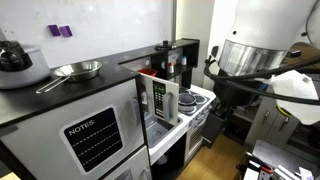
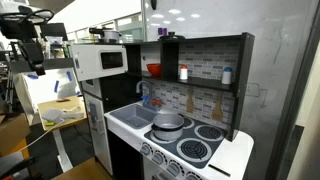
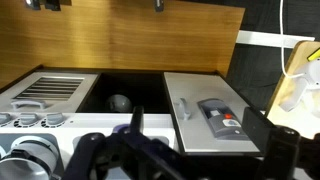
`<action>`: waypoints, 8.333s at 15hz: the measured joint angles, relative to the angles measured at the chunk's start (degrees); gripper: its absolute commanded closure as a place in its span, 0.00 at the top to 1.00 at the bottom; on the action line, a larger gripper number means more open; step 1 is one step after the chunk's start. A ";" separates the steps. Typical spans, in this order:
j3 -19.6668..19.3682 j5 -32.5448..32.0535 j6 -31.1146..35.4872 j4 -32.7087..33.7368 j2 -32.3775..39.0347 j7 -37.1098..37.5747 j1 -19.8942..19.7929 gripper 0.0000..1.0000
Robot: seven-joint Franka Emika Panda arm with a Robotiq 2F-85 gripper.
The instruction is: Put the black lid on top of the grey pot
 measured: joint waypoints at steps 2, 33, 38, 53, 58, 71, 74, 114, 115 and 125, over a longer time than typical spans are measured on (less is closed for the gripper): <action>0.00 0.00 -0.08 -0.12 0.02 0.00 0.00 1.00; -3.48 -8.46 -13.38 40.13 20.40 0.00 -8.11 1.00; -3.48 -8.46 -14.62 44.88 25.52 0.01 -8.07 1.00; -6.92 -10.11 -15.29 50.10 27.91 -0.90 -9.23 1.00; -10.80 -11.92 -16.91 58.42 36.25 -2.18 -11.50 1.00; -14.85 -13.91 -21.54 75.60 51.60 -2.18 -11.95 1.00; -16.10 -13.87 -22.45 79.11 54.21 -2.38 -12.67 1.00; -19.33 -7.82 -31.62 104.48 76.32 -5.52 -19.90 1.00; -19.33 -7.82 -31.61 104.38 76.35 -5.52 -19.90 1.00; -19.42 -8.01 -31.30 104.23 77.96 -5.59 -20.05 1.00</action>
